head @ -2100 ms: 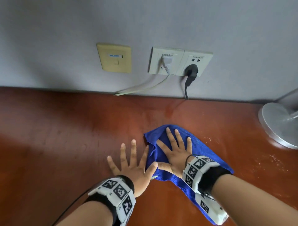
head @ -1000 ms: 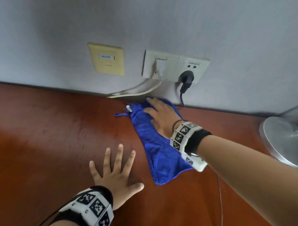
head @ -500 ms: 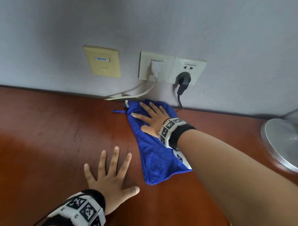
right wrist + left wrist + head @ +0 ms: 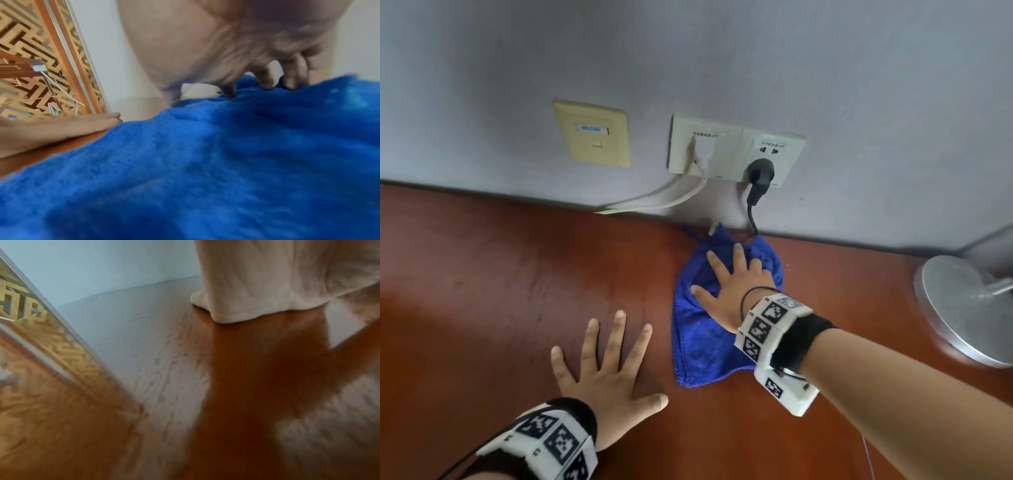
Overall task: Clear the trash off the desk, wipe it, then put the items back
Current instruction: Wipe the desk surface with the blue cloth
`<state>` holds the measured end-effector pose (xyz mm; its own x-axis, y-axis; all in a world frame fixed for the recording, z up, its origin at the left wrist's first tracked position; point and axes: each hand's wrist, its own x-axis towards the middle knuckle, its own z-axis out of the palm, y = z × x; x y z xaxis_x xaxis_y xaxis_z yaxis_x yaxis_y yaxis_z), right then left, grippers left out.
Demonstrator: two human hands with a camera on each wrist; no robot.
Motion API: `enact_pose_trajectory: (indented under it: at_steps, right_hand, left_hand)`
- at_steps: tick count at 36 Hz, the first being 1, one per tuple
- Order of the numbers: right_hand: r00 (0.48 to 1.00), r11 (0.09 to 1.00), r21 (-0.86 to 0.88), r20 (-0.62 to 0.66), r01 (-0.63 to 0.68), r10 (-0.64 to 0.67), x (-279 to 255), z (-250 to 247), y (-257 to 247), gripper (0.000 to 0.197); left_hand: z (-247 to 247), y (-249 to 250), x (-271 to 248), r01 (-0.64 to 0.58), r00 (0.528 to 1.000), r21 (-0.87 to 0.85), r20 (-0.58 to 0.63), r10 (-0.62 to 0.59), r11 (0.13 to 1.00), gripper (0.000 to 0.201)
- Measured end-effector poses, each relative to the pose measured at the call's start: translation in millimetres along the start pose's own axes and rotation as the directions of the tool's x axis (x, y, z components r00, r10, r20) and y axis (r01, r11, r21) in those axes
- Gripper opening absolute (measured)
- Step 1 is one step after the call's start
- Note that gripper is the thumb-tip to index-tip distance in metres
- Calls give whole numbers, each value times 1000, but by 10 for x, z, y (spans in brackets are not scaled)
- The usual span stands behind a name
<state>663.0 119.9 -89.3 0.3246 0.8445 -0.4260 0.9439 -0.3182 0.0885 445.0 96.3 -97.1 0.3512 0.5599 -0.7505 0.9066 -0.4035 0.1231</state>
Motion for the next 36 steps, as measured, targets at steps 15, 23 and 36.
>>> enact_pose_trajectory:
  at_steps: [15, 23, 36]
  right_hand:
    - [971, 968, 116, 56, 224, -232, 348, 41, 147, 95]
    - [993, 979, 201, 114, -15, -9, 322, 9, 93, 98]
    - [960, 916, 304, 177, -261, 215, 260, 28, 209, 109]
  left_hand:
    - [6, -17, 37, -15, 1000, -12, 18, 15, 1000, 89]
    - [9, -18, 35, -23, 1000, -10, 3, 23, 1000, 89]
    - [-3, -19, 31, -31, 1000, -1, -4, 31, 1000, 90]
